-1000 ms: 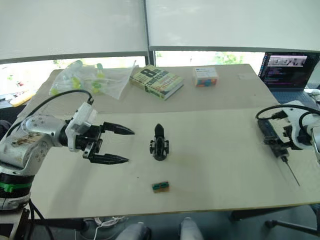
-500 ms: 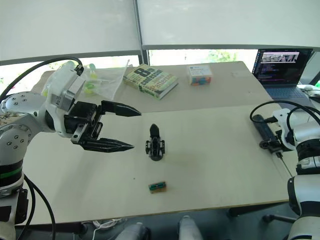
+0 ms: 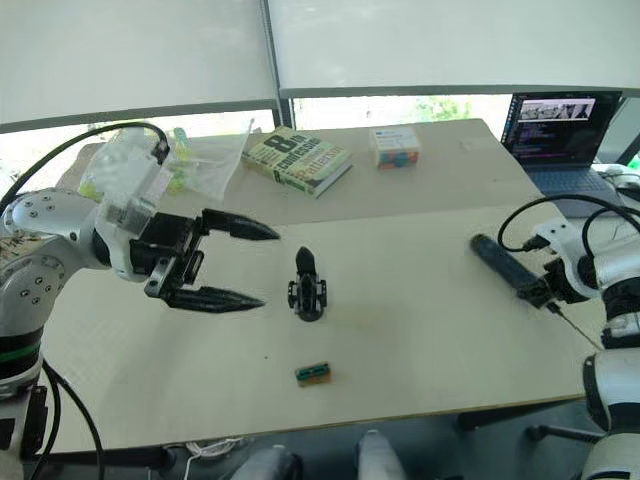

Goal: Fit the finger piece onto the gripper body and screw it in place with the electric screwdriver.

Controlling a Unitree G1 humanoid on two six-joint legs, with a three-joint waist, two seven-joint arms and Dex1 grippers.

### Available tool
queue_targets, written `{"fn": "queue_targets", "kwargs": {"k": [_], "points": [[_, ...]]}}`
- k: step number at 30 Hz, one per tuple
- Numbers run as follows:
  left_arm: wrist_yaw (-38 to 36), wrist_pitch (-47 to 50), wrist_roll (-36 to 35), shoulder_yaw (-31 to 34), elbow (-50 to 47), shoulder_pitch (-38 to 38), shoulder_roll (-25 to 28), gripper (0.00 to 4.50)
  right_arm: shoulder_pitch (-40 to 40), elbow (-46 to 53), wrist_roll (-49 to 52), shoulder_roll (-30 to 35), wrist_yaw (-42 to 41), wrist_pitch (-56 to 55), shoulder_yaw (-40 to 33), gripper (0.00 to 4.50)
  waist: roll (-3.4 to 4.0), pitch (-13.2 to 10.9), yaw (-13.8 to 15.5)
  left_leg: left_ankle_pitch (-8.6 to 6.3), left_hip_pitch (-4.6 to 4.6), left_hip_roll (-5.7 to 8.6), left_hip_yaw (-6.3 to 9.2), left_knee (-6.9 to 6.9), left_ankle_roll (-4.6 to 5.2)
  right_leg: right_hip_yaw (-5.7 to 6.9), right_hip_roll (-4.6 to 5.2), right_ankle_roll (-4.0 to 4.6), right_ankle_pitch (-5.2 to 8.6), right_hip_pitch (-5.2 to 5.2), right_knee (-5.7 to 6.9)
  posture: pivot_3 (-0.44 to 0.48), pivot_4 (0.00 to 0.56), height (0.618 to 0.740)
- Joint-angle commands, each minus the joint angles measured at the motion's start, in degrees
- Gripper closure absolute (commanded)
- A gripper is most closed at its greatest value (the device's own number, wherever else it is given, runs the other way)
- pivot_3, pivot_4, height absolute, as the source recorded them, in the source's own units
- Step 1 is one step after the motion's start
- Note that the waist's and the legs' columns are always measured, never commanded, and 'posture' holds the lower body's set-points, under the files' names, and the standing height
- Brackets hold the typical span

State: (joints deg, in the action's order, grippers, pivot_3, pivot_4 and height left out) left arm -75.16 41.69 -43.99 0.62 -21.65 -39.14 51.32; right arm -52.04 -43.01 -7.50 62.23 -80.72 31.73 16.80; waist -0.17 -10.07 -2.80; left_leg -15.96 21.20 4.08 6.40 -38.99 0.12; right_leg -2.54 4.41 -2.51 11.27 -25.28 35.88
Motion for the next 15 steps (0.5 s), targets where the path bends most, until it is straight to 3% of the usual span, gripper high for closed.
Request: {"fn": "queue_targets", "kwargs": {"k": [1, 7, 9, 12, 14, 15], "points": [[-2.60, -5.02, 3.02, -0.87, -0.52, 0.92, 0.82, 0.00, 6.83, 16.81, 2.45, 4.44, -6.08, -2.31, -1.21, 2.60, -0.01, -0.01, 0.23, 0.00, 0.00, -0.03, 0.00, 0.00, 0.00, 0.05, -0.02, 0.00, 0.00, 0.01, 0.00, 0.000, 0.150, 0.740], [-2.11, -7.14, 4.07, -2.32, -0.98, 0.70, -1.23, 0.00, 16.84, 25.69, 0.90, 3.52, -0.40, -2.68, -1.64, 2.60, -0.05, -0.02, 0.70, 0.00, 0.00, 0.06, 0.00, -0.24, 0.00, 0.01, 0.10, -0.01, -0.01, 0.10, 0.09, 0.000, 0.150, 0.740], [-2.06, -7.17, 3.94, -2.42, -0.97, 0.43, -1.38, 0.00, 16.97, 26.18, 0.67, 3.47, -1.03, -0.98, -0.83, 1.58, -0.07, -0.03, 0.65, 0.00, -0.03, 0.02, 0.00, -0.25, 0.00, 0.02, 0.05, -0.01, -0.01, 0.12, 0.10, 0.000, 0.150, 0.740], [-2.20, -7.35, 3.81, -2.70, -1.07, 0.21, -1.55, 0.00, 15.82, 26.64, -0.92, 3.86, -3.18, 0.70, 1.60, 0.52, -0.07, -0.03, 0.53, 0.00, -0.02, 0.00, 0.00, -0.24, 0.00, 0.02, 0.03, 0.00, -0.01, 0.09, 0.11, 0.000, 0.150, 0.740], [-2.31, -7.47, 3.70, -2.99, -1.42, 0.20, -1.74, 0.00, 14.32, 26.31, -2.19, 3.34, -4.73, 3.06, 3.44, 0.05, -0.07, -0.03, 0.46, 0.00, -0.02, 0.00, 0.00, -0.24, 0.00, 0.02, 0.03, 0.00, -0.01, 0.09, 0.11, 0.000, 0.150, 0.740], [-2.28, -7.61, 3.71, -3.18, -1.62, 0.17, -1.94, 0.00, 13.31, 25.71, -2.85, 2.69, -5.31, 4.61, 4.45, 0.05, -0.07, -0.03, 0.45, 0.00, -0.03, 0.00, 0.00, -0.25, 0.00, 0.02, 0.03, 0.00, -0.01, 0.10, 0.11, 0.000, 0.150, 0.740]]}}
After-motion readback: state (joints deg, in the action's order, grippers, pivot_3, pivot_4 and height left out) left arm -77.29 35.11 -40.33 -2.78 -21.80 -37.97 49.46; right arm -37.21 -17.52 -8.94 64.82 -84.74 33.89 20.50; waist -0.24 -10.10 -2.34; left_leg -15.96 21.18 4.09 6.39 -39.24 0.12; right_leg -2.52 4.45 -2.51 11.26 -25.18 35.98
